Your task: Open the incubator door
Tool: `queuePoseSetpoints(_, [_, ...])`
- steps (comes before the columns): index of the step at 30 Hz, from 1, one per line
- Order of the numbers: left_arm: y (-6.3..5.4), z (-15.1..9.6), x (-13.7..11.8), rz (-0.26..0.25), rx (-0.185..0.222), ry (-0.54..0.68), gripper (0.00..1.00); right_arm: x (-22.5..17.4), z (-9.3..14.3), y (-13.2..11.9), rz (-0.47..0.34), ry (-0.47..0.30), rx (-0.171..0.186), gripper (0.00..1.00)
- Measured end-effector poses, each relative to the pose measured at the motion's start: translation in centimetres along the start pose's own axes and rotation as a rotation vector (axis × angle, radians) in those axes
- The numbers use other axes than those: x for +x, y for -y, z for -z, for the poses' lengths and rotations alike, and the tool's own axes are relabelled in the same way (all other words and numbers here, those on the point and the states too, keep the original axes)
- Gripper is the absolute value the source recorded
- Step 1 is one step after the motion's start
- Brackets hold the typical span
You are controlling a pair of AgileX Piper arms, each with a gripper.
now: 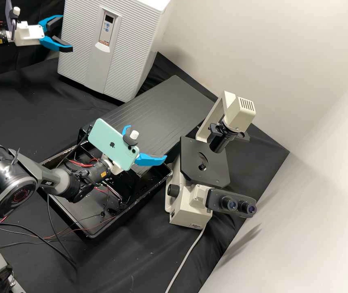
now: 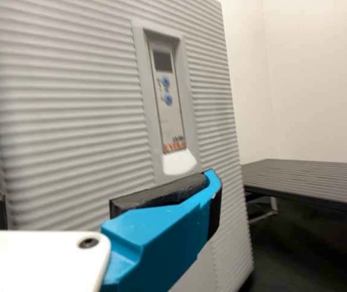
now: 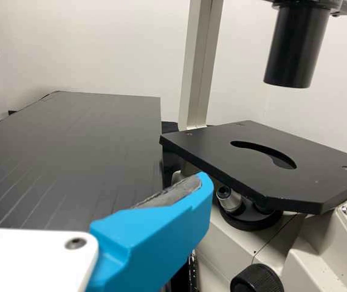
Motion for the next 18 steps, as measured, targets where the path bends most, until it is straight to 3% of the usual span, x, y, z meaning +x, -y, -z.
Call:
queuePoseSetpoints(8, [1.1, 0.7, 0.0, -0.017, -0.068, -0.033, 1.00, 0.0, 0.0, 0.0, 0.000, 0.000, 0.000, 1.00])
queuePoseSetpoints(18, [2.9, 1.9, -0.5, -0.008, -0.102, -0.069, 1.00, 0.0, 0.0, 0.0, 0.000, 0.000, 0.000, 1.00])
